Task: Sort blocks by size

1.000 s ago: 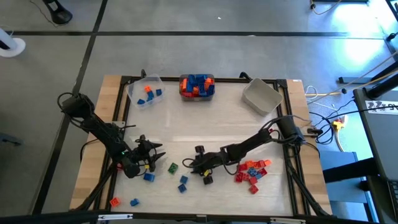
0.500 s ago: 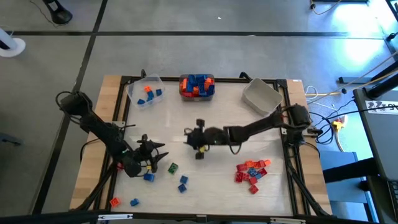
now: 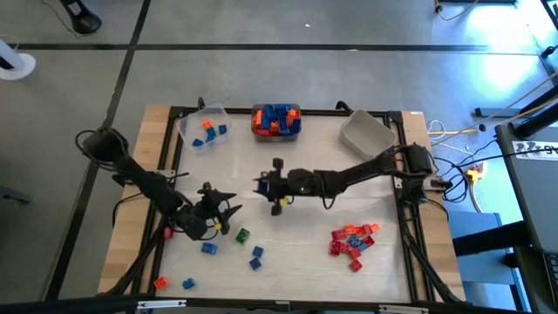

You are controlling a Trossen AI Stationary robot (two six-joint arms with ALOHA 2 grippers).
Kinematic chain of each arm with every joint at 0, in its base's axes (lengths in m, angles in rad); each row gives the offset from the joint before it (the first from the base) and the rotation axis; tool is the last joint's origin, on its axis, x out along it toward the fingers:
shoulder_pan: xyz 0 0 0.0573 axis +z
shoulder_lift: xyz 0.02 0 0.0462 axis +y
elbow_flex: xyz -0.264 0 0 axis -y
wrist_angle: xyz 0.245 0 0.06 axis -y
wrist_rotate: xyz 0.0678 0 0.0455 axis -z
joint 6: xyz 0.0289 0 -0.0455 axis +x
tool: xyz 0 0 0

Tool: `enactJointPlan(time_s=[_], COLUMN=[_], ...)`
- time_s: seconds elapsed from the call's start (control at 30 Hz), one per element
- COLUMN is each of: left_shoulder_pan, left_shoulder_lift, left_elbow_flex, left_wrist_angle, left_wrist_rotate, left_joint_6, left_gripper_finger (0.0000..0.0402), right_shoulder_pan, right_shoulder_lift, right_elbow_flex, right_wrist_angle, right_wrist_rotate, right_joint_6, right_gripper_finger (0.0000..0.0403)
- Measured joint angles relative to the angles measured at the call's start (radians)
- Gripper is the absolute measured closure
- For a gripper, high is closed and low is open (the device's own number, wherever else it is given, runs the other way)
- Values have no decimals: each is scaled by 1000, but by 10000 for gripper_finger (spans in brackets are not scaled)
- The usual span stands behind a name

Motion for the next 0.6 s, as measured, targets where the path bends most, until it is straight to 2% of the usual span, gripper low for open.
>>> enactJointPlan(time_s=[0.13, 0.33, 0.47, 0.6], left_shoulder_pan=[16, 17, 16, 16], left_shoulder_lift=[-58, -242, -380, -491], left_elbow_flex=[0, 0, 0, 0], left_wrist_angle=[-7, -39, -190, -396], left_wrist_rotate=[24, 43, 49, 64], left_joint_6=[50, 204, 201, 97], left_gripper_finger=[194, 194, 194, 194], right_shoulder_pan=[-49, -131, -187, -236], right_shoulder_lift=[0, 15, 53, 132], right_elbow_flex=[24, 162, 280, 418], right_wrist_angle=[25, -84, -152, -238], right_wrist_rotate=[3, -11, -39, -73], right_joint_6=[30, 52, 54, 61], right_gripper_finger=[253, 253, 253, 253])
